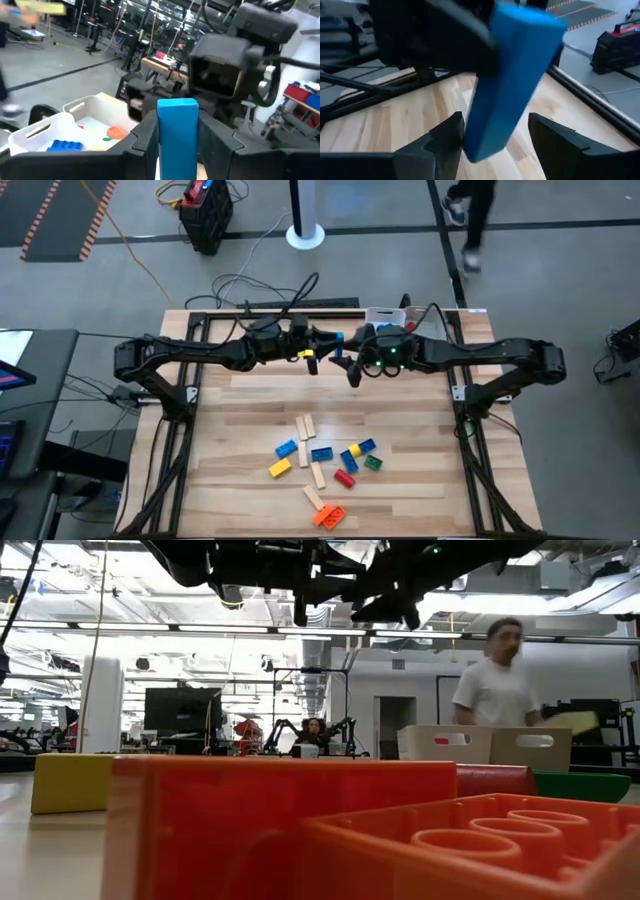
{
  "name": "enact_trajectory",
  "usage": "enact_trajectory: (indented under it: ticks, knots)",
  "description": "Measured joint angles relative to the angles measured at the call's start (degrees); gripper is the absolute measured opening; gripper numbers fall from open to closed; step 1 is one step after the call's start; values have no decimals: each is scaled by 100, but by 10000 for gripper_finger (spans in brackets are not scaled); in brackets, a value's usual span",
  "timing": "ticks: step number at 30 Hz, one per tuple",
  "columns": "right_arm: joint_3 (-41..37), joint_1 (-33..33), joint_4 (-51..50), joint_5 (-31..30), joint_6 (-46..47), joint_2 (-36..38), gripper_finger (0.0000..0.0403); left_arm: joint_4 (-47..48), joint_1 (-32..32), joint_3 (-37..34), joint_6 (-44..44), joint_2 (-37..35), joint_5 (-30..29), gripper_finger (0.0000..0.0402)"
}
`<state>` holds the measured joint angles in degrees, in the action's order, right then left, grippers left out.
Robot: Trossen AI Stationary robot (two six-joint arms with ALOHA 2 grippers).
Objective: Sort blocks by size
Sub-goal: Put the large blue wooden block into the white bin
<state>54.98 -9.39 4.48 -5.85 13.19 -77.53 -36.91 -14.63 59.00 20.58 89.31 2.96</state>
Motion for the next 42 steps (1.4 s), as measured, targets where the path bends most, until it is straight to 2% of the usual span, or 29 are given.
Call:
enact_trajectory:
  ticks: [10,13,18,23,27,35,39,42]
  knots:
    - [0,-13,460,17,-181,-31,240,0,72,0,4,-1,-22,105]
    - [0,-13,472,20,-200,-31,213,11,78,0,4,-1,-76,105]
    - [-2,-15,427,37,-208,-29,138,114,85,0,-107,-12,-77,105]
    - [-13,-15,97,58,-237,-37,135,576,90,1,142,-16,-73,108]
    - [-13,-93,-363,20,-118,-9,135,1016,9,13,582,-14,-114,135]
    - [0,-496,-1245,14,292,241,135,1716,-289,86,836,-1,-131,238]
    - [2,-899,-1970,-218,694,410,135,2140,-447,188,1163,-1,39,251]
    - [-2,-1244,-2918,-490,1077,420,135,2617,-529,258,1312,-1,255,249]
